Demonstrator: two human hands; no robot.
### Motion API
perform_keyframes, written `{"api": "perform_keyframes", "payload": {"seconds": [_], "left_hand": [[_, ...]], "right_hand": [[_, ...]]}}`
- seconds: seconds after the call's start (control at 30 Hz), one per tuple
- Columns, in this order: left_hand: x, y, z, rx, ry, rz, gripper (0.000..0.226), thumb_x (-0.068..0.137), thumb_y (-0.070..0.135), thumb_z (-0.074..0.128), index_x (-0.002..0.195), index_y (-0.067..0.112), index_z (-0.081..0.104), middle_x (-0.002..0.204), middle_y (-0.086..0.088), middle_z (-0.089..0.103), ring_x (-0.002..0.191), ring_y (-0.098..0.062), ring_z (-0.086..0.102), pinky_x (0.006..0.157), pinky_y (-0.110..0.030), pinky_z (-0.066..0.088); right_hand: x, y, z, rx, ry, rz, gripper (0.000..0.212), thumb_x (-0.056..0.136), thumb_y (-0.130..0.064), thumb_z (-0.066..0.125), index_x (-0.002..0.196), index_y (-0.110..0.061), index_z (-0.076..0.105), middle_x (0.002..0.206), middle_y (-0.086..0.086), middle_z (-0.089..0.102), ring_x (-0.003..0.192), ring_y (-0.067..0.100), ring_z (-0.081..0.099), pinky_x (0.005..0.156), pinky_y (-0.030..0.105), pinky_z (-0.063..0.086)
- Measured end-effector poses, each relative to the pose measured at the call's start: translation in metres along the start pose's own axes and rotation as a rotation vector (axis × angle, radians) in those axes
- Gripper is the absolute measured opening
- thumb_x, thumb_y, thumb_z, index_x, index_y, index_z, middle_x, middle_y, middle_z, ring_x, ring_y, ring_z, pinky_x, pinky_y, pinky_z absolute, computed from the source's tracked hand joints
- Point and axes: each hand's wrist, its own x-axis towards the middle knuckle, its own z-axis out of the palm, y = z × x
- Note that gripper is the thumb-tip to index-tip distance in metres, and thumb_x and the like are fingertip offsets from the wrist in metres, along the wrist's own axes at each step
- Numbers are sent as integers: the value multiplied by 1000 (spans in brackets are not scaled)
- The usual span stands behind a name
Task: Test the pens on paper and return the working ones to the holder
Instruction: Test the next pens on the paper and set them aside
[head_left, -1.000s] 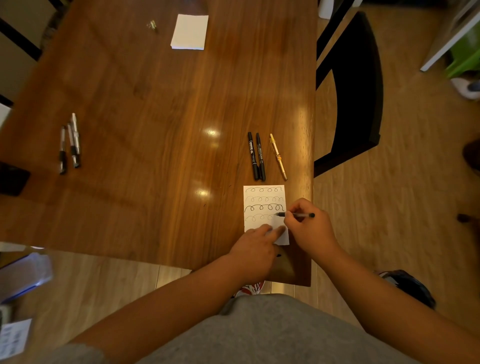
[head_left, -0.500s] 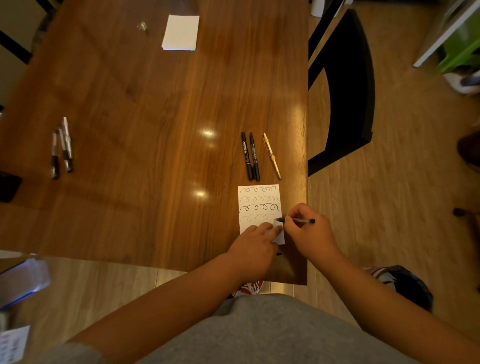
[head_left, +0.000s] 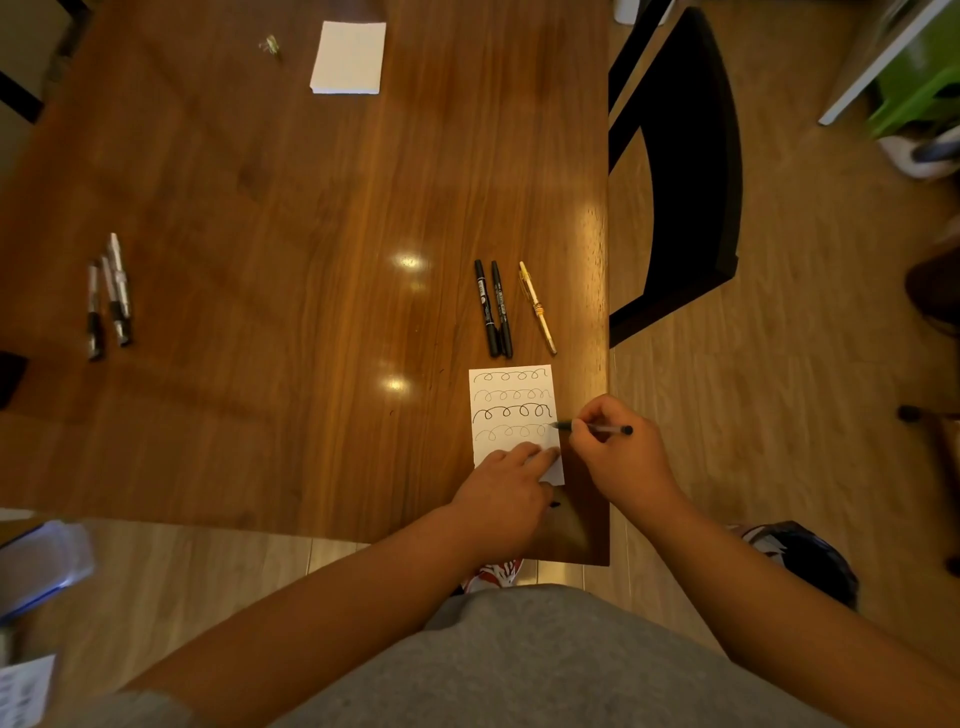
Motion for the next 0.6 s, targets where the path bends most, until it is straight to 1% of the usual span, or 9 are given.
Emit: {"api": "perform_keyframes", "payload": {"seconds": [0.07,0.17,0.2,0.27,0.47,0.6], "left_hand": [[0,0,0,-4,-4,-5,39,100,37,42,121,14,65,155,-10,31,139,-29,26,108,-45,30],[0,-1,0,7,-14,-2,39,99,38,43,121,14,65,156,-10,29,140,-29,24,108,-46,30],[0,-1,0,6,-15,-3,39,99,38,43,121,14,65,156,-10,29,140,-29,24,108,-46,30],[0,-1,2,8,-8,-5,38,99,38,44,121,15,65,156,-9,28,141,-28,24,109,-45,30],[2,-3,6,5,8,-7,38,99,38,44,120,14,65,156,-8,29,140,-27,24,107,-45,31],[1,-3,6,-18,11,-12,40,100,39,41,120,14,64,157,-6,29,141,-26,23,108,-44,31]], "right_hand": [[-1,0,0,-8,-4,6,20,93,-25,62,78,-36,53,73,-16,60,66,6,60,47,7,37],[-4,1,-1,0,-14,9,15,92,-23,62,80,-30,56,73,-15,60,67,3,60,45,7,38],[-5,1,-2,3,-20,11,16,91,-23,62,79,-31,56,73,-14,60,67,4,60,48,8,38],[-6,2,-3,9,-27,20,18,92,-23,62,78,-32,54,74,-13,60,68,7,60,52,12,40],[-9,5,-7,7,-32,42,20,91,-22,62,75,-31,54,73,-10,61,68,11,60,53,18,44],[-12,5,-15,90,33,79,13,92,-23,62,80,-28,59,75,-6,64,71,12,63,56,26,52]]}}
